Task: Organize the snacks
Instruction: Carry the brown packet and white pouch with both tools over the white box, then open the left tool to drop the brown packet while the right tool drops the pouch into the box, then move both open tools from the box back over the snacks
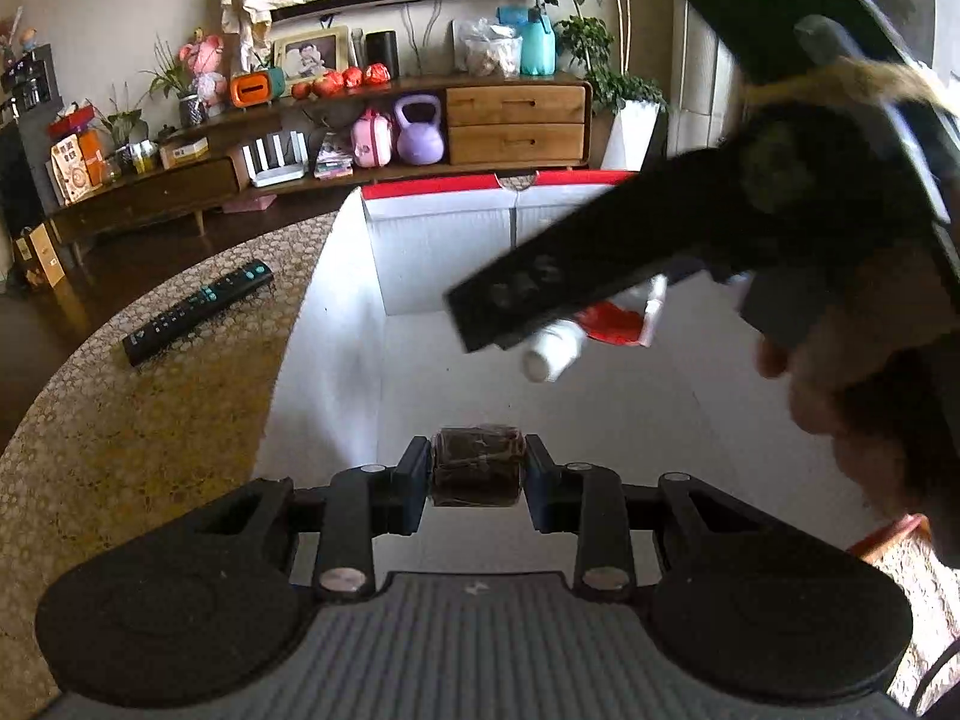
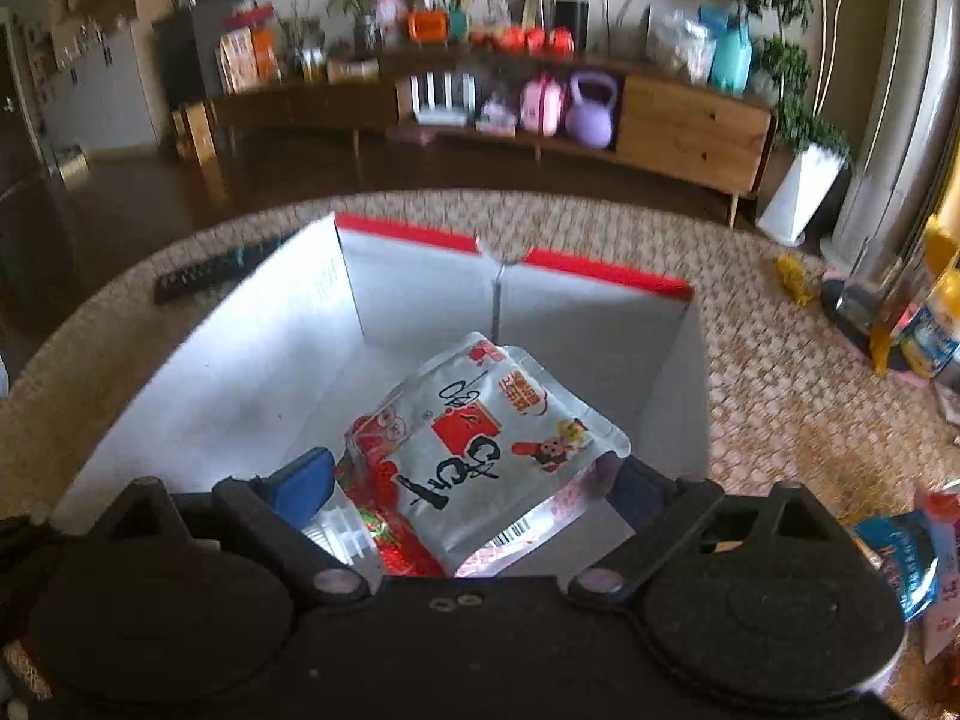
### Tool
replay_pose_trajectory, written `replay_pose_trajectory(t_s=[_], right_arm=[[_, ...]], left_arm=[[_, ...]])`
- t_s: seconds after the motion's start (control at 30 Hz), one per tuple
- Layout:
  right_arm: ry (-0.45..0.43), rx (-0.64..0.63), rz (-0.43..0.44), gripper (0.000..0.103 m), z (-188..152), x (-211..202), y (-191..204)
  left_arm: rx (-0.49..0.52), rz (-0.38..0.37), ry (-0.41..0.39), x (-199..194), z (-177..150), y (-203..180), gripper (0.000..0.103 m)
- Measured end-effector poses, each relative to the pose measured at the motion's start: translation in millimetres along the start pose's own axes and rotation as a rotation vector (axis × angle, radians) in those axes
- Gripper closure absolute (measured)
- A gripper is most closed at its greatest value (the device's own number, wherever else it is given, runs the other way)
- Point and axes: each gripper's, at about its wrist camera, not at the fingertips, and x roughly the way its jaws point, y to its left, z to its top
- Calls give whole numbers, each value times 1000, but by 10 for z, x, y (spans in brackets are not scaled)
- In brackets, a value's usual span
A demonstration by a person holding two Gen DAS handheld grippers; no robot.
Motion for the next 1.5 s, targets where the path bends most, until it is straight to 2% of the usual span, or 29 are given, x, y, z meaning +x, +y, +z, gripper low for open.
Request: replay_pose_trajectory(t_s=[0.33, 0.43, 0.5, 0.57, 0.63, 0.7, 0.73, 0.83, 1.03, 1.07, 1.1, 1.17, 1.3, 1.5], right_arm=[[77, -26, 16, 7, 60, 268, 220], [129, -50, 8, 7, 88, 377, 223], [147, -49, -7, 6, 109, 444, 188], [161, -44, -20, 6, 101, 462, 167], [173, -41, -26, 6, 80, 467, 149], [172, -35, -23, 6, 63, 449, 134], [172, -31, -21, 6, 68, 451, 136], [133, -18, -2, 0, 88, 376, 121], [72, -52, -19, 0, 144, 142, 127], [62, -49, -17, 0, 150, 101, 108], [53, -43, -17, 0, 150, 58, 80], [37, -29, -16, 0, 151, -23, 30], [-12, 5, -12, 0, 86, -228, -87], [-152, 93, -13, 0, -126, -743, -399]], left_arm=[[12, 30, 22, 20, -26, -101, 70], [0, 25, 33, 19, -25, -98, 70], [3, 23, 42, 16, -26, -120, 63], [-1, 29, 43, 19, -5, -125, 63], [-7, 25, 55, 29, 21, -125, 59], [-18, -6, 60, 27, 31, -136, 45], [-19, -14, 57, 9, 38, -139, 42], [-12, 2, 39, -40, 30, -188, 37], [-7, 12, 36, -77, 26, -207, 33], [-4, 13, 31, -95, 27, -220, 29], [-1, 19, 24, -112, 28, -234, 19], [5, 44, -1, -160, 36, -272, 12], [-13, 41, -26, -257, 43, -299, 11], [-55, 35, -91, -454, 99, -322, 9]])
